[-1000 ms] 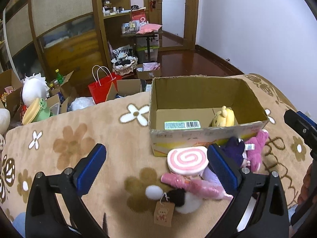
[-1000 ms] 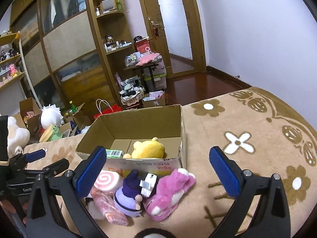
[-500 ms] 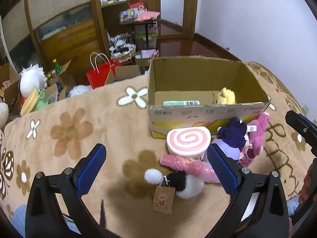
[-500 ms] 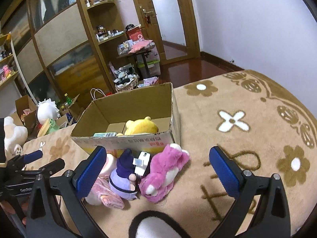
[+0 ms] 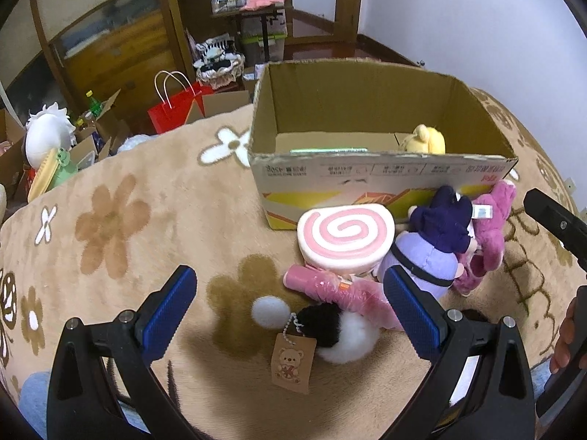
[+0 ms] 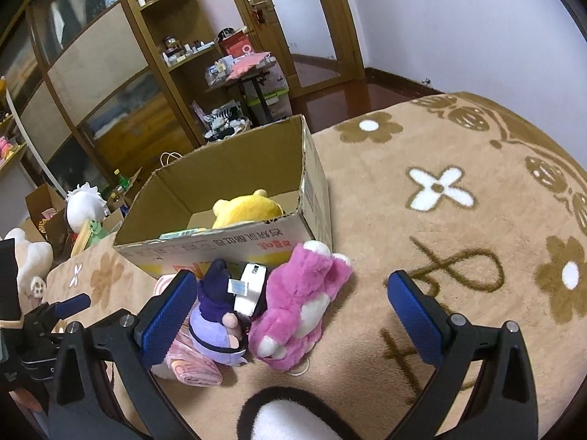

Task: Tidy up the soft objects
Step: 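Withdraw both tools from the box back toward the remaining plush toys, then grasp the pink bear plush with the right tool while the left tool grasps the pompom keychain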

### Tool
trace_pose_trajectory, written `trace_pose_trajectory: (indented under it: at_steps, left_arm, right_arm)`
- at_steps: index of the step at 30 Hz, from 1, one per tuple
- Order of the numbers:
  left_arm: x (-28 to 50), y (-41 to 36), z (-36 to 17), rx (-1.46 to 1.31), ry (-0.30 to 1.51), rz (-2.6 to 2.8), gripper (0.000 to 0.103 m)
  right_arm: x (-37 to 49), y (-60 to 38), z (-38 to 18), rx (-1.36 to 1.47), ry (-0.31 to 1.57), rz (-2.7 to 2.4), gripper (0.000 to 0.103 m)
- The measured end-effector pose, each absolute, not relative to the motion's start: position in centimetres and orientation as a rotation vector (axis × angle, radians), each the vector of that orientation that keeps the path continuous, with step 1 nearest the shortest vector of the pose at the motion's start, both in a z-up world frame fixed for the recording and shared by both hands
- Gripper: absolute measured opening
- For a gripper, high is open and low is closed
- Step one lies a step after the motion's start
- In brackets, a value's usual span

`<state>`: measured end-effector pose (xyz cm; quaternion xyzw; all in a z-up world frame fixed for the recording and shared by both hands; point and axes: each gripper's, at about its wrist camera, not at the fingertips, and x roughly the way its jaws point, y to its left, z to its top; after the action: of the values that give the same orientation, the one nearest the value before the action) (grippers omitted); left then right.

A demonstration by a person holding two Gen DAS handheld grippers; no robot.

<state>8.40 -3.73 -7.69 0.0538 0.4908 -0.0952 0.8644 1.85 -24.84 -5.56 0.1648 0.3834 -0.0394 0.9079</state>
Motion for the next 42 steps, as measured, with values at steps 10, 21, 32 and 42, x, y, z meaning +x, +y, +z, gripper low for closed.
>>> trace_pose_trajectory:
  at_steps: [10, 21, 32, 42]
  left_arm:
    - [8.3, -4.5, -9.1, 0.129, 1.098, -0.221, 0.101]
    - [7.7, -5.4, -10.2, 0.185, 1.172, -0.273, 0.101]
    - [8.0, -5.3, -11.1, 0.202, 1.227, -0.261, 0.101]
    - [8.9, -5.3, -13.0, 0.214, 1.274, -0.223, 0.101]
  right_arm:
    - [2.8, -25.5, -7.1, 0.367, 0.831, -0.099, 0.103]
    - [3.1, -25.8, -8.0, 0.376, 0.864, -0.108, 0.103]
    - [3.2, -26.0, -8.7, 0.387, 0.89, -0.124, 0.093]
    - [3.9, -25.9, -9.7, 0.402, 0.914, -0.112, 0.093]
